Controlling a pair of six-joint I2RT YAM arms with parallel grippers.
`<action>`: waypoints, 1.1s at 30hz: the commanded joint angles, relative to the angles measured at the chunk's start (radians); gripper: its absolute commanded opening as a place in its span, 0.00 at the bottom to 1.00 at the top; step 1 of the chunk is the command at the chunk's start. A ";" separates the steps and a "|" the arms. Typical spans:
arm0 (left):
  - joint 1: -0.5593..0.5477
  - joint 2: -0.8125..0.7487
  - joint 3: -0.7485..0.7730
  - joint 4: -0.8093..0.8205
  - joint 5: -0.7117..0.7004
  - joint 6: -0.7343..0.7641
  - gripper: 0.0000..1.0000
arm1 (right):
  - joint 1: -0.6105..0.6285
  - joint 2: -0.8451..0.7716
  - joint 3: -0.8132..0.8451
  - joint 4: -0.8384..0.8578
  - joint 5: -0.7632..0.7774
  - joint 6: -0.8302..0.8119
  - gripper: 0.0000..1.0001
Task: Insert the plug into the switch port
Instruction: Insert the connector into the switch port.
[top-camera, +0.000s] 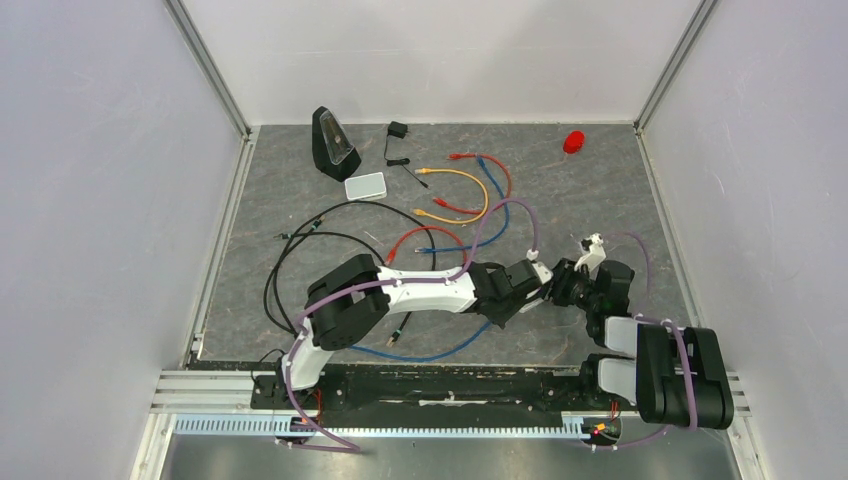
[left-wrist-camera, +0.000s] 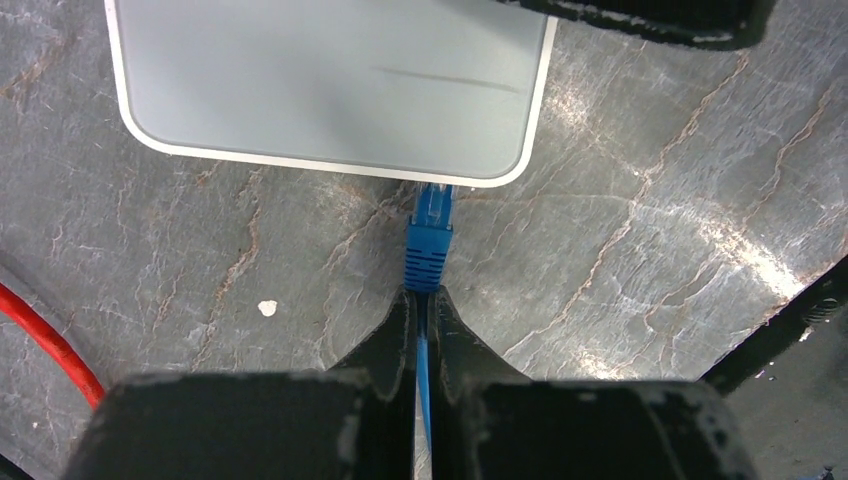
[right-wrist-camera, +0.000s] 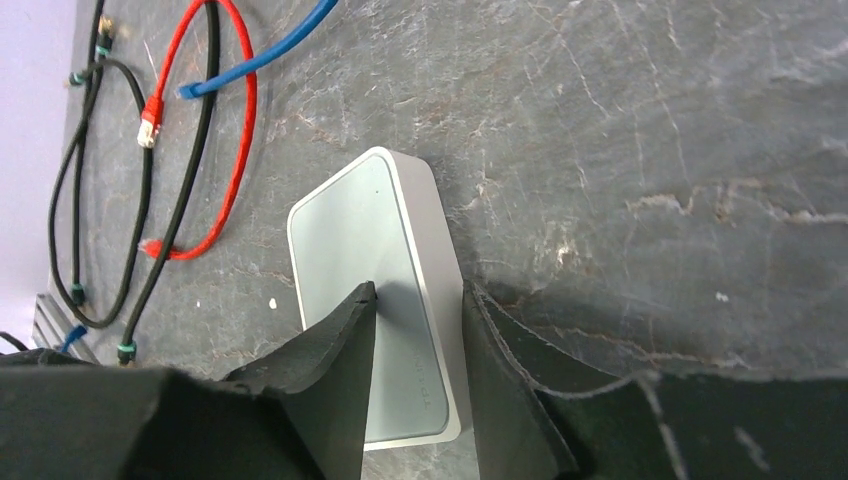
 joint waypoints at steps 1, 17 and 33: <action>0.015 0.020 -0.025 0.242 0.016 -0.060 0.02 | 0.035 -0.028 -0.137 -0.026 -0.098 0.205 0.38; 0.020 0.015 -0.057 0.302 -0.002 -0.126 0.02 | 0.082 -0.119 -0.280 0.077 0.016 0.370 0.37; 0.039 0.006 -0.184 0.367 -0.133 -0.059 0.02 | 0.091 0.028 -0.227 -0.043 0.049 0.266 0.35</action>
